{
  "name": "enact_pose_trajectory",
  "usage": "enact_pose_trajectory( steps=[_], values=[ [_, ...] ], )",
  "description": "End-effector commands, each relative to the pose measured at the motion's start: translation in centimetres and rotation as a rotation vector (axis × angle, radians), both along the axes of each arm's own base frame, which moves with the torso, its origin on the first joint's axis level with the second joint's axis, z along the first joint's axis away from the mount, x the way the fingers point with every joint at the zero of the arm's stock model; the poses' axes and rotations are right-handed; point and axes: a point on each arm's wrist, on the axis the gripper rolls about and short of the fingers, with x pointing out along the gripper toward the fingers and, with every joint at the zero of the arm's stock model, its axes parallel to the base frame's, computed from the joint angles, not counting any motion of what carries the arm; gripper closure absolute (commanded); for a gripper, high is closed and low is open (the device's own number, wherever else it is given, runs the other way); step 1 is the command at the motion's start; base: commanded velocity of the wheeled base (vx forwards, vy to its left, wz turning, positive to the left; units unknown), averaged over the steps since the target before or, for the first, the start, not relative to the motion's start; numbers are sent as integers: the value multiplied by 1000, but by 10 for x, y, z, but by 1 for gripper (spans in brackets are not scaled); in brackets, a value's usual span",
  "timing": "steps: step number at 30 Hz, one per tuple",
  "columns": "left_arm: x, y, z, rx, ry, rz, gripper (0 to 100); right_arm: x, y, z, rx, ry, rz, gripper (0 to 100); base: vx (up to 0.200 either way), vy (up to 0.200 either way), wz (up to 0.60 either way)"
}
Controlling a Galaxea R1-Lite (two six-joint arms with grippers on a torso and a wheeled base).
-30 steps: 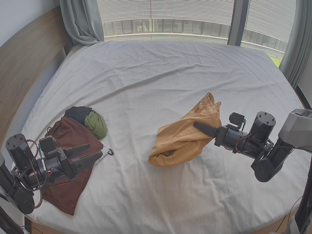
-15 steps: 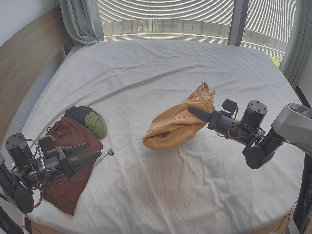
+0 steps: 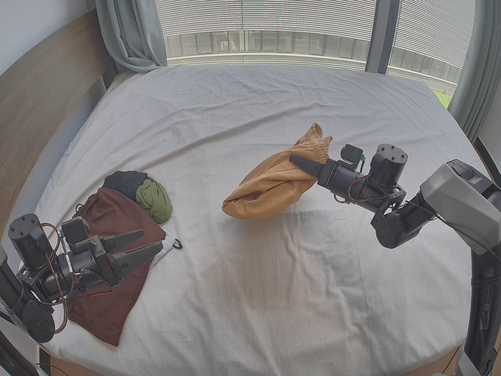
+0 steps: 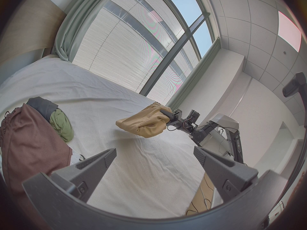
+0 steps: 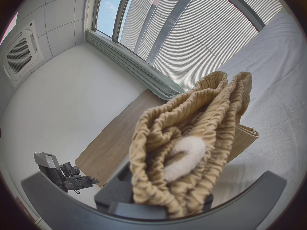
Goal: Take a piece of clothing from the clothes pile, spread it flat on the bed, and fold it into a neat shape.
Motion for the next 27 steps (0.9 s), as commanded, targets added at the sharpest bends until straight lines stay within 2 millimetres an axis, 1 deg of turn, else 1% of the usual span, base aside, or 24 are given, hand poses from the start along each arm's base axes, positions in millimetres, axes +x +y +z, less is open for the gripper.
enact_pose_trajectory(
  steps=[1, 6, 10, 13, 15, 19, 23, 27],
  values=[
    [0, 0, -1, 0, 5, -1, 0, 16, -4, -6, -1, 4, -18, 100, 0, 0, 0],
    [1, 0, -2, 0, 8, -1, 0, 27, -10, -5, 3, -2, -38, 100, 0, 0, 0],
    [1, -1, -2, 0, 8, -3, 0, 33, -11, -4, 11, -17, -43, 100, 0, 0, 0],
    [1, -1, -2, 0, 8, -3, 0, 37, -13, 3, 35, -21, -46, 100, 0, 0, 0],
    [1, -1, -2, 0, 10, -3, 0, 40, -12, 5, 37, -20, -45, 100, 0, 0, 0],
    [1, -1, -2, 0, 11, -3, 0, 54, -13, 0, 39, -25, -57, 100, 0, 0, 0],
    [1, -1, -2, 0, 10, -4, 0, 62, -12, -17, 28, 9, -60, 100, 0, 0, 0],
    [1, -1, -2, 0, 10, -6, 0, 68, -14, -50, 7, 75, -68, 100, 0, 0, 0]
  ],
)
